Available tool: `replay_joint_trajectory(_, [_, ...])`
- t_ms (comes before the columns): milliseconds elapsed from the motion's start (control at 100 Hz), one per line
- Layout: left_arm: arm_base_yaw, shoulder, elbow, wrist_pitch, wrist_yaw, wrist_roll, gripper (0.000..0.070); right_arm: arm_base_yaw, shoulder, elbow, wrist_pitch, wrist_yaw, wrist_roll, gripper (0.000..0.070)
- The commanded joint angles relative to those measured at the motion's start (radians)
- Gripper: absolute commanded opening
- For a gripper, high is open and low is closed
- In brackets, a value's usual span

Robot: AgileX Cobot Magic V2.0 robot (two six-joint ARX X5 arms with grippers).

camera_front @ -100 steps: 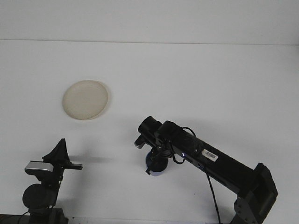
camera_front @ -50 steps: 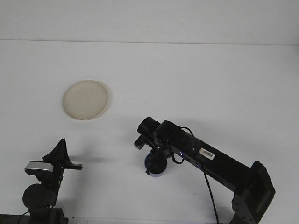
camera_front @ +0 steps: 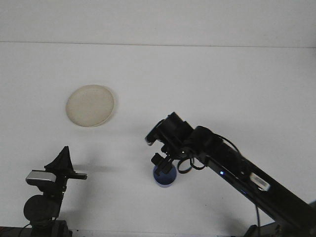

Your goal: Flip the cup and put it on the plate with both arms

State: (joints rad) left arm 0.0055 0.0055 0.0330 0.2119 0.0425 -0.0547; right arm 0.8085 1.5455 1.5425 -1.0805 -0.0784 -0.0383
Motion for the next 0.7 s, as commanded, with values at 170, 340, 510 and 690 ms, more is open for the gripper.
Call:
replay_joint_trajectory(170, [0.001, -0.001, 0.006, 0.006, -0.003, -0.283, 0.0010, -0.083, -0.198, -0.003, 0.132, 0.000, -0.006, 0.0422])
replay_joint_trajectory(340, [0.001, 0.011, 0.061, -0.070, 0.078, -0.328, 0.0011, -0.166, -0.385, -0.172, 0.296, 0.000, -0.009, 0.0415])
replay_joint_trajectory(510, [0.001, 0.104, 0.177, -0.186, 0.124, -0.328, 0.0012, -0.250, -0.635, -0.481, 0.535, 0.001, -0.018, 0.0415])
replay_joint_trajectory(690, [0.000, 0.314, 0.352, -0.284, 0.213, -0.265, 0.0012, -0.312, -0.882, -0.735, 0.708, 0.011, -0.018, 0.0415])
